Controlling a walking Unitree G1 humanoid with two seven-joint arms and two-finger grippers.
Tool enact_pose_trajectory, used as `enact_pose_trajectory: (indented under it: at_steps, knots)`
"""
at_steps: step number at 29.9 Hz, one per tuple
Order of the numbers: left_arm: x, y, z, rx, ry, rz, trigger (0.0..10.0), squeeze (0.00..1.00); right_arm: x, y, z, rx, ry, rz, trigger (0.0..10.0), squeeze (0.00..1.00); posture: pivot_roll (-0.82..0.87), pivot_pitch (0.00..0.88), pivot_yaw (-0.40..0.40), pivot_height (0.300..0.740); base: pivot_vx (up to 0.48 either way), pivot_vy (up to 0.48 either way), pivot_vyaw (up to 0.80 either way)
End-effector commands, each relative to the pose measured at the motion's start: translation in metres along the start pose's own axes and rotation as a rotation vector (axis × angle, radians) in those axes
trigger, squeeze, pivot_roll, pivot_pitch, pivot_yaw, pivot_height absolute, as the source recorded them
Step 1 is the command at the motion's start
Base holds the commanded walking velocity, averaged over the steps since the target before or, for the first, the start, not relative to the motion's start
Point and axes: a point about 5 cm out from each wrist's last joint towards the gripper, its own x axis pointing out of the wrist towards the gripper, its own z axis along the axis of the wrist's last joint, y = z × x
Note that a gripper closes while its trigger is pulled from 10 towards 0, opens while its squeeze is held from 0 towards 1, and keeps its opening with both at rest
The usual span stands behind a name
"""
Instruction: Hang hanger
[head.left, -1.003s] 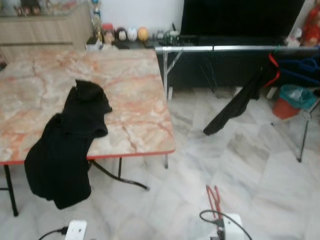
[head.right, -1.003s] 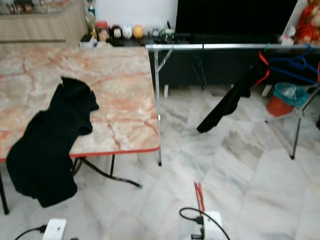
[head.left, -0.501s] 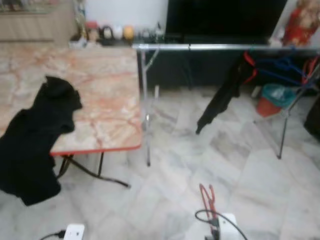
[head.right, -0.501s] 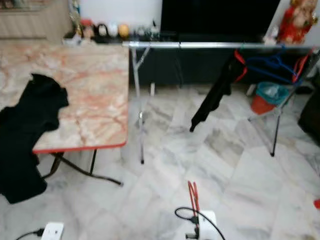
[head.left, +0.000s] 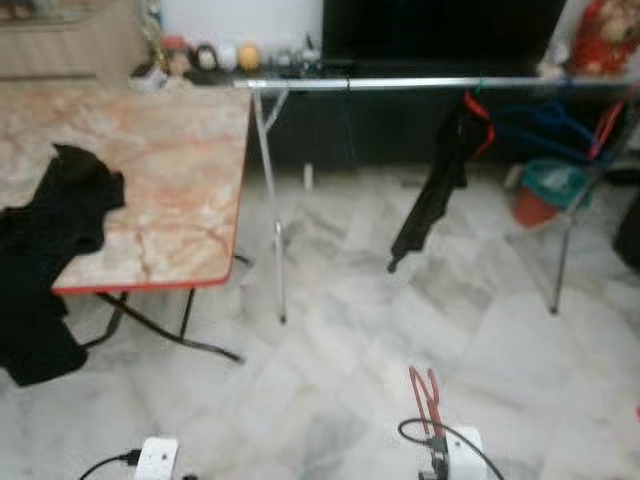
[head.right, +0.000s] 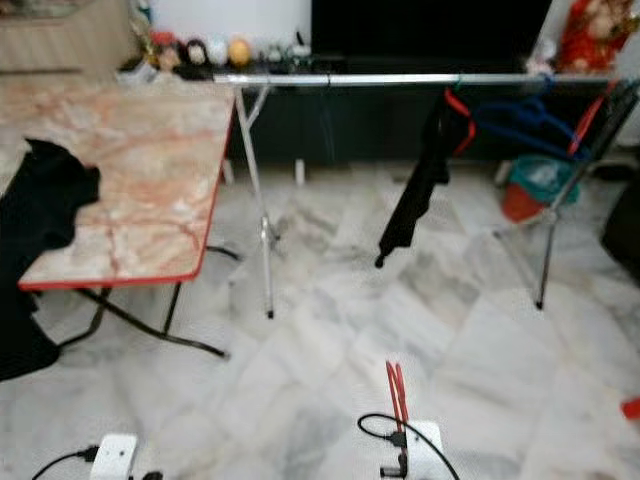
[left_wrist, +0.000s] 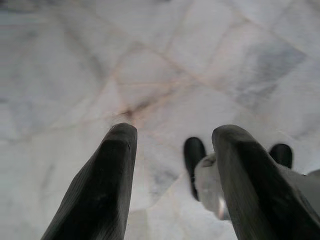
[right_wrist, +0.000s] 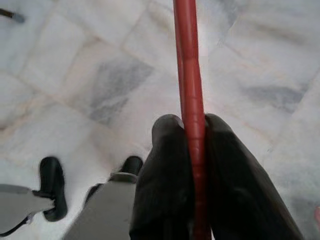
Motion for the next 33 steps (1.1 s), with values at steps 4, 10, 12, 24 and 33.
enact_pose_trajectory:
  at_steps: [4, 10, 12, 24, 33]
  knots:
    - [-0.001, 0.003, -0.003, -0.008, 0.014, 0.014, 10.0, 0.0, 0.001, 0.002, 0.005, 0.0, -0.023, 0.005, 10.0, 0.0, -0.01, 0.013, -0.013, 0.74, 0.0, 0.0, 0.0]
    - [-0.002, 0.001, -0.007, 0.0, 0.031, 0.004, 10.0, 0.0, 0.004, -0.004, 0.037, -0.002, -0.153, 0.008, 10.0, 0.0, 0.0, 0.0, -0.008, 0.74, 0.0, 0.0, 0.0]
    - [-0.003, 0.0, -0.009, 0.004, 0.036, -0.002, 10.0, 0.0, 0.004, -0.004, 0.036, -0.006, -0.147, 0.012, 10.0, 0.0, 0.01, 0.0, -0.01, 0.74, 0.0, 0.0, 0.0]
    - [-0.003, 0.003, -0.01, 0.013, 0.031, 0.007, 10.0, 0.0, 0.002, -0.009, 0.019, -0.003, -0.074, 0.004, 10.0, 0.0, 0.0, 0.0, -0.008, 0.74, 0.0, -0.278, 0.0]
    - [-0.003, 0.004, -0.008, 0.003, 0.024, 0.014, 10.0, 0.0, 0.002, -0.014, 0.013, 0.005, -0.042, -0.004, 10.0, 0.0, 0.0, 0.0, -0.011, 0.74, 0.0, -0.439, 0.0]
